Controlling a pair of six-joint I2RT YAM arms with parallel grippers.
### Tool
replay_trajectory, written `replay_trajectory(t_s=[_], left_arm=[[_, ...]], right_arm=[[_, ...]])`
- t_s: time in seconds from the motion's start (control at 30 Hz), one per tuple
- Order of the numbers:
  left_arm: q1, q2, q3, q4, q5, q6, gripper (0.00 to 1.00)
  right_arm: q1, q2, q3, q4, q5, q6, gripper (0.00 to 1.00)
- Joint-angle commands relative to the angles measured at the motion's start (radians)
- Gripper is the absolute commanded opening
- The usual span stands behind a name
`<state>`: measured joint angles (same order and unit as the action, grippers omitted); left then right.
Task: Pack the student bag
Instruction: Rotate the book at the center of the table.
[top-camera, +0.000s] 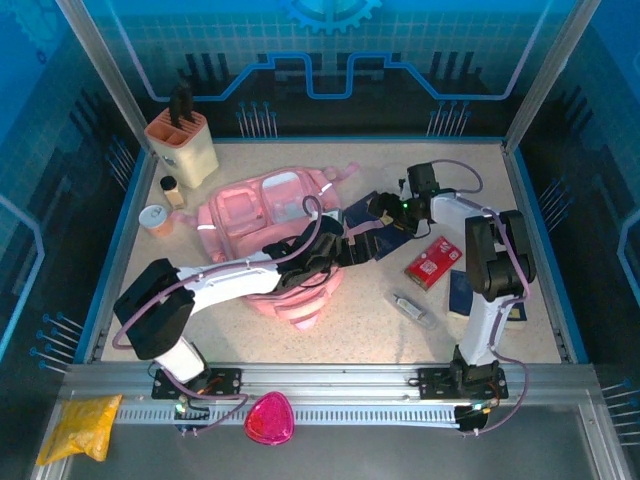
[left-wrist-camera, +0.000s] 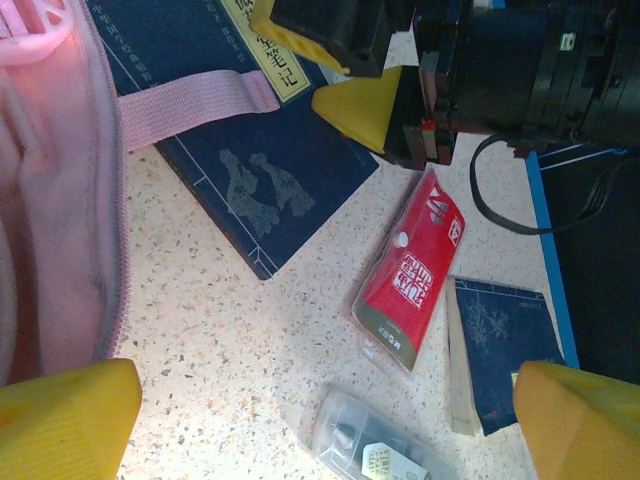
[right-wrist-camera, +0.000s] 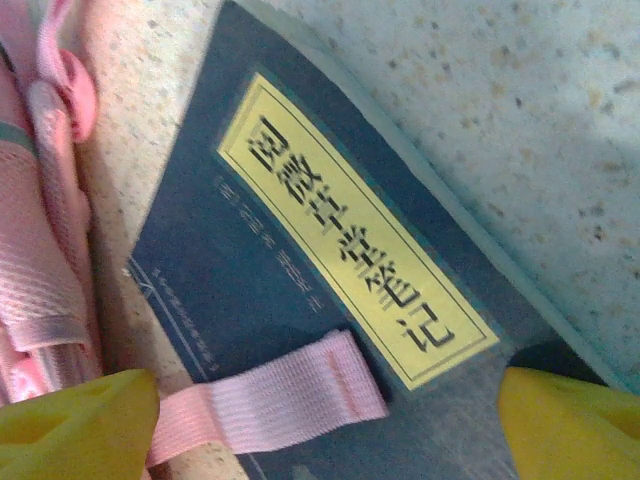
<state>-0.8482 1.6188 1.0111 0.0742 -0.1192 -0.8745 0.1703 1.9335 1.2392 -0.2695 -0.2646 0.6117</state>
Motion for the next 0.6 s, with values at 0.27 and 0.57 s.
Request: replay_trajectory(t_s=[0.27, 0.57], left_arm=[[-0.009, 0.078, 0.024, 0.061, -0.007, -0.123, 0.80], [-0.010, 0.189, 0.153, -0.035, -0.009, -0.101, 0.64]], right_arm=[[0.031, -0.192, -0.298, 0.037, 0.018, 0.083, 0.82], [-0.020, -0.300, -0.299, 0.001, 0.000, 0.077, 0.71]])
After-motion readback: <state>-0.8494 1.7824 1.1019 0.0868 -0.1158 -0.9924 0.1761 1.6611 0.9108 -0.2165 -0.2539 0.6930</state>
